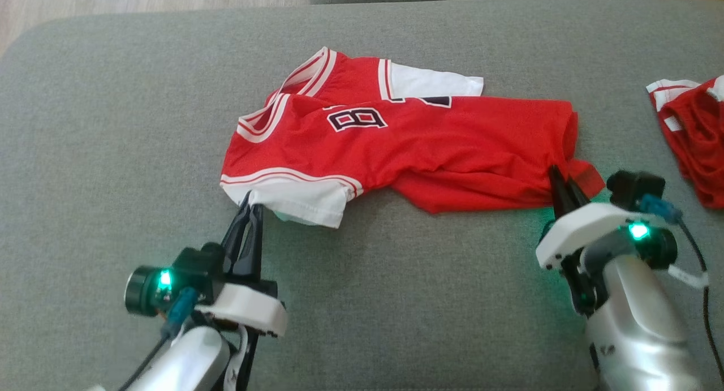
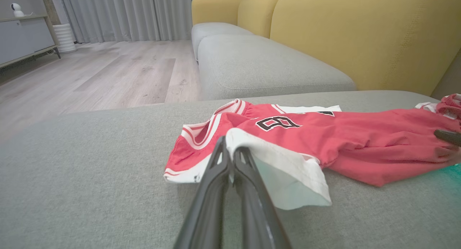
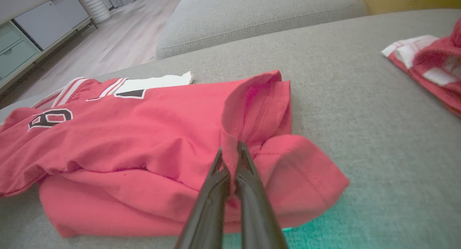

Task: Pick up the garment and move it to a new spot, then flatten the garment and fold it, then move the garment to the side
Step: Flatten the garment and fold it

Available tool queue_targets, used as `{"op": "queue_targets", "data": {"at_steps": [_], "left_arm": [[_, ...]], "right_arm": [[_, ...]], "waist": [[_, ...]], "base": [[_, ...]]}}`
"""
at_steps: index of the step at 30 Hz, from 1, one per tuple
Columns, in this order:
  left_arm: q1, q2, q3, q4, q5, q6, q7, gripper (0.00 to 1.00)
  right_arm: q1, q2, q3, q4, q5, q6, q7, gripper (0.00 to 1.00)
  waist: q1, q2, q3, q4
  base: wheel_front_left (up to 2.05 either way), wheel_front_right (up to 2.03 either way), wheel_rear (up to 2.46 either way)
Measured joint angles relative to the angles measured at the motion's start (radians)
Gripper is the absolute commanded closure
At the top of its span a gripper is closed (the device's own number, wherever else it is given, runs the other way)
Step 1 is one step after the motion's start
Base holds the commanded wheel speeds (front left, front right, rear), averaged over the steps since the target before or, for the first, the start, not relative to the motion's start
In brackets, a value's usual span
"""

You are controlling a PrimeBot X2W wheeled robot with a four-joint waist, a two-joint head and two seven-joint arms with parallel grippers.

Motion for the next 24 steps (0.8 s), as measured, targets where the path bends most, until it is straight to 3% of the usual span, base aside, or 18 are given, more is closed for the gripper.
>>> {"op": "queue_targets", "data": {"at_steps": [3,4,6,14,24], "left_arm": [[0.020,0.000,0.000,0.004,-0.001,0.007,-0.011,1.00],[0.029,0.000,0.001,0.006,-0.002,0.007,-0.012,1.00],[0.043,0.000,0.002,0.009,-0.012,0.009,-0.020,1.00],[0.053,0.001,0.006,0.007,-0.016,0.018,-0.026,1.00],[0.054,0.002,0.006,0.007,-0.026,0.018,-0.033,1.00]], "right_arm": [[0.038,0.000,0.003,-0.028,0.013,0.000,-0.021,1.00],[0.051,0.000,0.008,-0.040,0.013,0.000,-0.031,0.78],[0.073,0.001,0.014,-0.069,0.012,0.000,-0.048,0.00],[0.130,0.001,0.012,-0.199,-0.036,0.000,-0.058,0.00],[0.195,0.002,0.034,-0.285,-0.030,0.000,0.016,0.00]], "waist": [[-0.0001,0.0000,0.000,-0.002],[0.0000,0.0000,0.000,-0.005],[0.0000,0.0000,-0.001,-0.012],[0.0000,0.0000,0.003,-0.033],[-0.0001,0.0000,0.011,-0.026]], "base": [[0.00,0.00,0.00],[0.00,0.00,0.00],[0.00,0.00,0.00],[0.00,0.00,0.00],[0.00,0.00,0.00]]}}
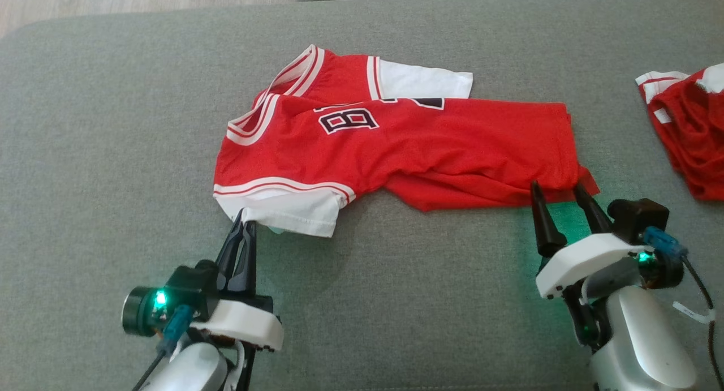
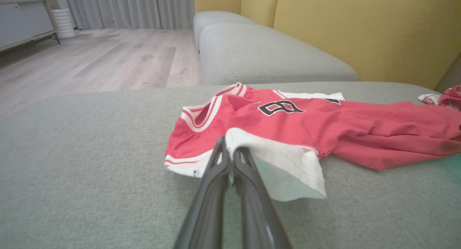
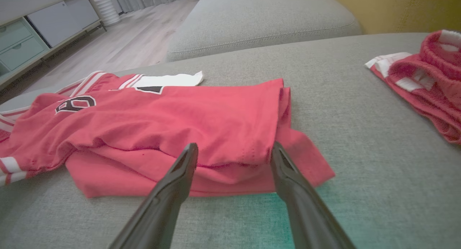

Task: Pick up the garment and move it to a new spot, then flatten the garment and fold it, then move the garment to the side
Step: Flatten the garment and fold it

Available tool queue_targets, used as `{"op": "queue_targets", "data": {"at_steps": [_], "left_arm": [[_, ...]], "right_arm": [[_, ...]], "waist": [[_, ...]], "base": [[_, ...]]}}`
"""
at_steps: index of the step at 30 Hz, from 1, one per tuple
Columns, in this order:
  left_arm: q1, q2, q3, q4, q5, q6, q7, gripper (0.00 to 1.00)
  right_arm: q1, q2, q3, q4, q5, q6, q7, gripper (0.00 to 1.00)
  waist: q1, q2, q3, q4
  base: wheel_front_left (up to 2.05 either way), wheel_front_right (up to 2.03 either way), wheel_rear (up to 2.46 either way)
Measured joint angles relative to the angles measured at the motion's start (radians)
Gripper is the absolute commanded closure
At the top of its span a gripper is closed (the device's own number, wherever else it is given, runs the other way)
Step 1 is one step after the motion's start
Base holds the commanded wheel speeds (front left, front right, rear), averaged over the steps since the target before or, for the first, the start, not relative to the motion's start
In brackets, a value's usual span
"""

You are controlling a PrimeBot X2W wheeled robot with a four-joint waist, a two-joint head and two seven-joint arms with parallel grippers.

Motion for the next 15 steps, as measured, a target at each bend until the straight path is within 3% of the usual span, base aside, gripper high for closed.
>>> {"op": "queue_targets", "data": {"at_steps": [8,15], "left_arm": [[0.000,0.001,0.000,0.000,0.000,0.007,-0.001,1.00],[0.000,0.000,0.000,0.001,0.000,0.007,-0.001,1.00]], "right_arm": [[0.006,0.001,0.043,-0.047,0.023,0.000,0.013,0.00],[-0.026,0.000,0.035,-0.016,0.004,0.000,0.039,0.00]], "waist": [[0.0000,0.0000,0.007,-0.001],[0.0000,0.0000,0.009,0.004]], "base": [[0.00,0.00,0.00],[0.00,0.00,0.00]]}}
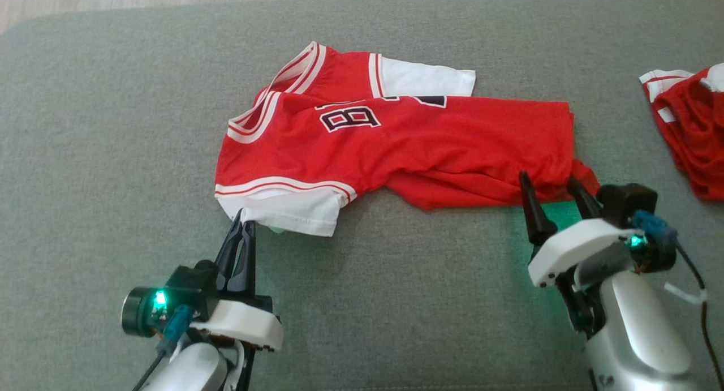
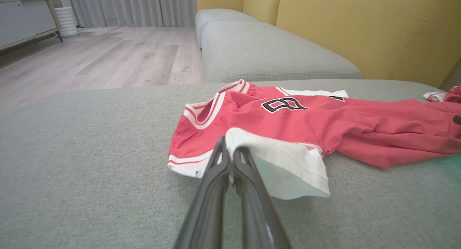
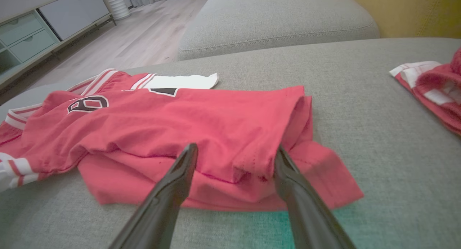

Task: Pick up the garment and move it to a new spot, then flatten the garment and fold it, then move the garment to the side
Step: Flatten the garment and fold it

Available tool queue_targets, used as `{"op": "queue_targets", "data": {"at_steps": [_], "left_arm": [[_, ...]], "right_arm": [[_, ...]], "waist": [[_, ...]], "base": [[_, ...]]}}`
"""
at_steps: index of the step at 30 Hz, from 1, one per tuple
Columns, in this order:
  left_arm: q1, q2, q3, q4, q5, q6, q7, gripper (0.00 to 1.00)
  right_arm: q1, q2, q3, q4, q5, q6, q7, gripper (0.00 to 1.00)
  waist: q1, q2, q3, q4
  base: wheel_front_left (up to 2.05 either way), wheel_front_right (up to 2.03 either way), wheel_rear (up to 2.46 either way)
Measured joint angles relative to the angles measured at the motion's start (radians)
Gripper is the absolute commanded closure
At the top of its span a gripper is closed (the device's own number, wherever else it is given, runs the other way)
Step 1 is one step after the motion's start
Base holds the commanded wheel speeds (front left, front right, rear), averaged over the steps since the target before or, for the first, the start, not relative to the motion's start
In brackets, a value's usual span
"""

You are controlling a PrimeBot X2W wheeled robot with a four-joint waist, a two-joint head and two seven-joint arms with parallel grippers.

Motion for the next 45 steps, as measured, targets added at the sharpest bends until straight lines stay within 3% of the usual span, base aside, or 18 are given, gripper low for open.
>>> {"op": "queue_targets", "data": {"at_steps": [3,4,5,6,7,8,11,14,21,29,36,45], "left_arm": [[0.000,0.000,0.000,0.001,0.000,0.000,0.000,1.00],[0.000,0.000,0.000,0.001,-0.005,0.000,0.000,1.00],[0.000,0.000,0.000,0.001,-0.007,0.000,0.000,1.00],[0.000,0.000,0.000,0.002,-0.007,0.000,0.000,1.00],[0.000,0.000,0.000,0.002,-0.007,0.000,0.000,1.00],[0.000,0.000,0.000,0.002,-0.009,0.000,0.000,1.00],[0.000,0.000,0.000,0.003,-0.010,0.000,-0.001,1.00],[0.000,0.001,0.000,0.005,-0.011,0.000,-0.009,1.00],[0.000,0.009,0.003,0.000,-0.016,0.001,-0.010,1.00],[-0.002,0.064,0.034,-0.072,0.001,0.010,-0.019,1.00],[-0.036,0.182,0.085,-0.228,0.055,0.041,-0.010,1.00],[-0.181,0.377,0.162,-0.505,0.149,0.053,0.127,1.00]], "right_arm": [[-0.031,0.000,-0.008,0.026,-0.016,0.000,0.000,0.00],[-0.039,0.000,-0.010,0.032,-0.023,0.000,0.000,0.04],[-0.048,0.000,-0.012,0.043,-0.034,0.000,0.006,0.15],[-0.059,0.000,-0.019,0.059,-0.051,0.000,0.012,0.51],[-0.062,0.000,-0.024,0.068,-0.058,0.000,0.019,0.66],[-0.066,0.000,-0.028,0.076,-0.063,0.000,0.027,0.73],[-0.068,0.000,-0.034,0.082,-0.072,0.000,0.035,0.82],[-0.068,0.000,-0.039,0.083,-0.076,0.000,0.036,1.00],[-0.068,0.000,-0.043,0.026,-0.072,0.000,0.026,1.00],[-0.066,0.000,-0.036,-0.137,-0.034,0.000,0.032,1.00],[-0.018,0.000,-0.037,-0.360,-0.002,0.000,0.092,1.00],[0.012,-0.005,-0.057,-0.718,0.026,0.000,0.224,1.00]], "waist": [[0.0000,0.0000,0.001,0.005],[0.0000,0.0000,0.001,0.006],[0.0000,0.0000,0.002,0.007],[0.0000,0.0000,0.001,0.010],[0.0000,0.0000,0.000,0.011],[0.0000,0.0000,0.000,0.012],[0.0000,0.0000,-0.003,0.012],[0.0000,0.0000,-0.008,0.009],[0.0000,0.0000,-0.028,-0.003],[0.0000,0.0000,-0.075,-0.012],[-0.0001,0.0000,-0.130,-0.016],[-0.0002,0.0000,-0.207,-0.034]], "base": [[0.00,0.00,0.00],[0.00,0.00,0.00],[0.00,0.00,0.00],[0.00,0.00,0.00],[0.00,0.00,0.00],[0.00,0.00,0.00],[0.00,0.00,0.00],[0.00,0.00,0.00],[0.00,0.00,0.00],[0.00,0.00,0.00],[0.00,0.00,0.00],[0.00,0.00,0.00]]}}
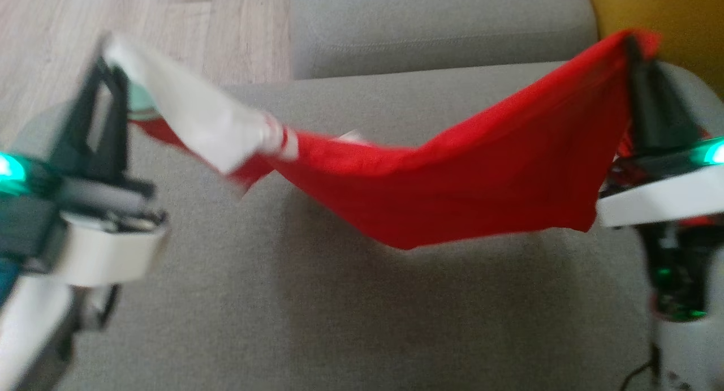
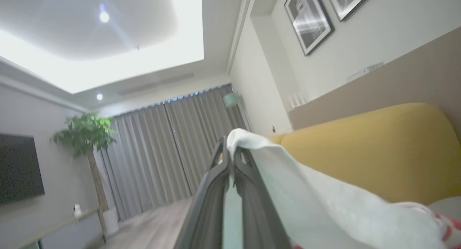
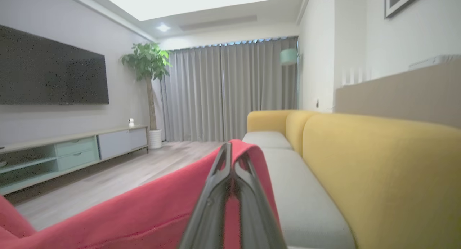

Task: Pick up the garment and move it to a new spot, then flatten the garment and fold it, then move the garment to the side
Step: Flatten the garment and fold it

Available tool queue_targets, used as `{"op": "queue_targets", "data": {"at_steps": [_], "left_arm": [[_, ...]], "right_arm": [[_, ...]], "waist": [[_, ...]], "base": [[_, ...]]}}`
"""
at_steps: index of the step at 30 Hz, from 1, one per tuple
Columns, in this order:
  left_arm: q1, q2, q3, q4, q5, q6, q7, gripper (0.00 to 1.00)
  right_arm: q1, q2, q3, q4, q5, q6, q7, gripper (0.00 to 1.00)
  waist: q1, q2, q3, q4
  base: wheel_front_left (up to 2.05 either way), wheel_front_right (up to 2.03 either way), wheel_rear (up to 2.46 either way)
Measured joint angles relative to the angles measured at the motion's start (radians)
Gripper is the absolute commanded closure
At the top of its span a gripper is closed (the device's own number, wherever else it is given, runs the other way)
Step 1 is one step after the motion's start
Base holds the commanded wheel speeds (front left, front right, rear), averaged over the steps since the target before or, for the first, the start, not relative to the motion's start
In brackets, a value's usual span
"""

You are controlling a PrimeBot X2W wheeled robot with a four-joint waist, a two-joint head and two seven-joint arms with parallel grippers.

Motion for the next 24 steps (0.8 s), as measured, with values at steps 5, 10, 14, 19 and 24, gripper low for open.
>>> {"op": "queue_targets", "data": {"at_steps": [5,10,14,19,24], "left_arm": [[-0.144,0.077,0.043,-0.114,0.030,-0.026,0.089,1.00],[-0.266,0.119,0.068,-0.137,0.032,-0.074,0.156,1.00],[-0.333,0.115,0.058,-0.111,0.025,-0.124,0.184,1.00],[-0.429,0.073,0.022,0.029,-0.007,-0.203,0.200,1.00],[-0.607,-0.003,-0.006,0.243,0.014,-0.282,0.163,1.00]], "right_arm": [[-0.006,-0.026,-0.037,-0.185,0.006,0.000,0.072,1.00],[-0.049,-0.037,-0.067,-0.319,0.018,0.000,0.145,1.00],[-0.085,-0.045,-0.104,-0.323,0.042,0.000,0.198,1.00],[-0.164,-0.043,-0.101,-0.179,0.077,0.000,0.233,1.00],[-0.410,-0.032,-0.094,0.103,0.117,0.000,0.216,1.00]], "waist": [[0.0000,0.0000,-0.018,-0.017],[0.0000,0.0000,-0.015,-0.034],[0.0001,0.0000,0.013,-0.039],[0.0004,0.0000,0.090,-0.041],[0.0006,0.0000,0.199,-0.043]], "base": [[0.00,0.00,0.00],[0.00,0.00,0.00],[0.00,0.00,0.00],[0.00,0.00,0.00],[0.00,0.00,0.00]]}}
